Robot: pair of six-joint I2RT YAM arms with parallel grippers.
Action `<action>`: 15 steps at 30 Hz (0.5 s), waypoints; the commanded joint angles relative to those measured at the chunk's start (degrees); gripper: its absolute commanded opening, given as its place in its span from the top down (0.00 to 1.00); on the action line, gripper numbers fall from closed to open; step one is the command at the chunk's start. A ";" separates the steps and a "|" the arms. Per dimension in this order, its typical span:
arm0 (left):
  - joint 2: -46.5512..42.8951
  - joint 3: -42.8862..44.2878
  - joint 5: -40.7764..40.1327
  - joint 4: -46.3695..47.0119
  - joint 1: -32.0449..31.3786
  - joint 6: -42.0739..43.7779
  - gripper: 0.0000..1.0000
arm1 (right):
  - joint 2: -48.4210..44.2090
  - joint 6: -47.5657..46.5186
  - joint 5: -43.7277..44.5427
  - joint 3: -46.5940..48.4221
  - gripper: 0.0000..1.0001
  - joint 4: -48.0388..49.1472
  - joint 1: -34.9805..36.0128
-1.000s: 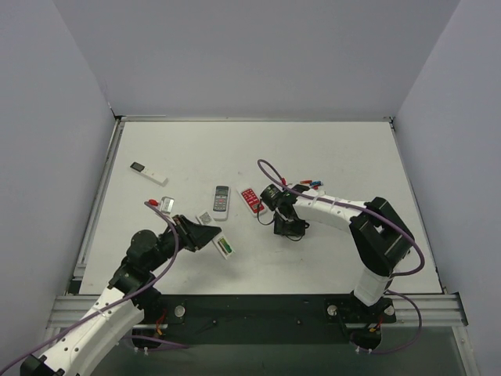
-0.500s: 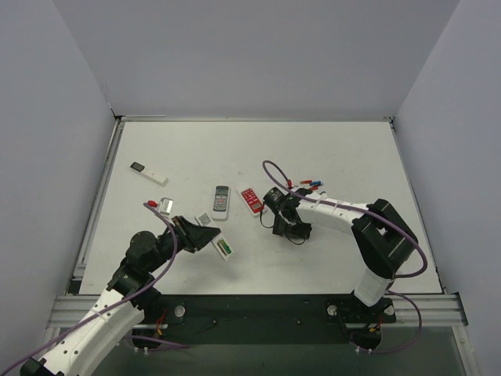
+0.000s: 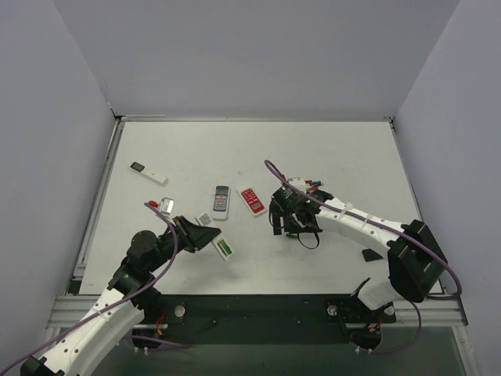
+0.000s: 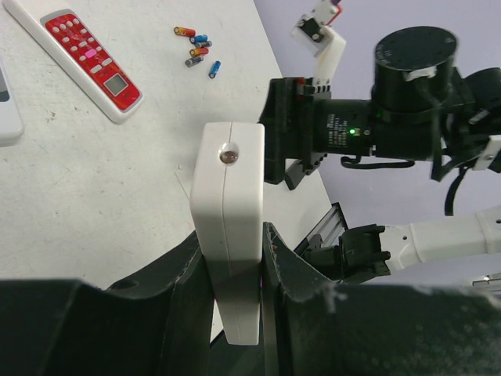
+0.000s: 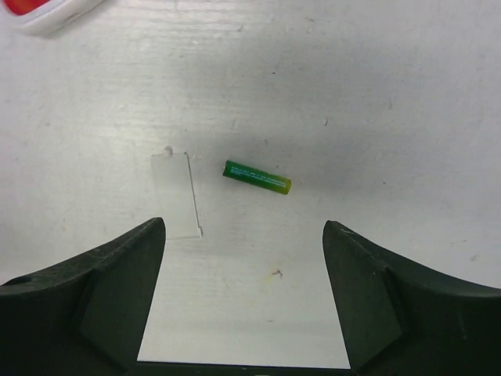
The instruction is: Load the batteries into the remote control
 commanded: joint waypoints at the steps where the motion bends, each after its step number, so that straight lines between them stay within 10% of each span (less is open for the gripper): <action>1: -0.22 0.31 0.44 2.75 0.22 0.33 1.00 | -5.35 -20.01 -3.67 1.09 0.24 -0.97 -0.59; 15: -0.49 1.37 2.03 1.34 0.22 1.48 1.00 | 2.90 -55.01 -19.94 4.43 0.50 -3.60 -4.81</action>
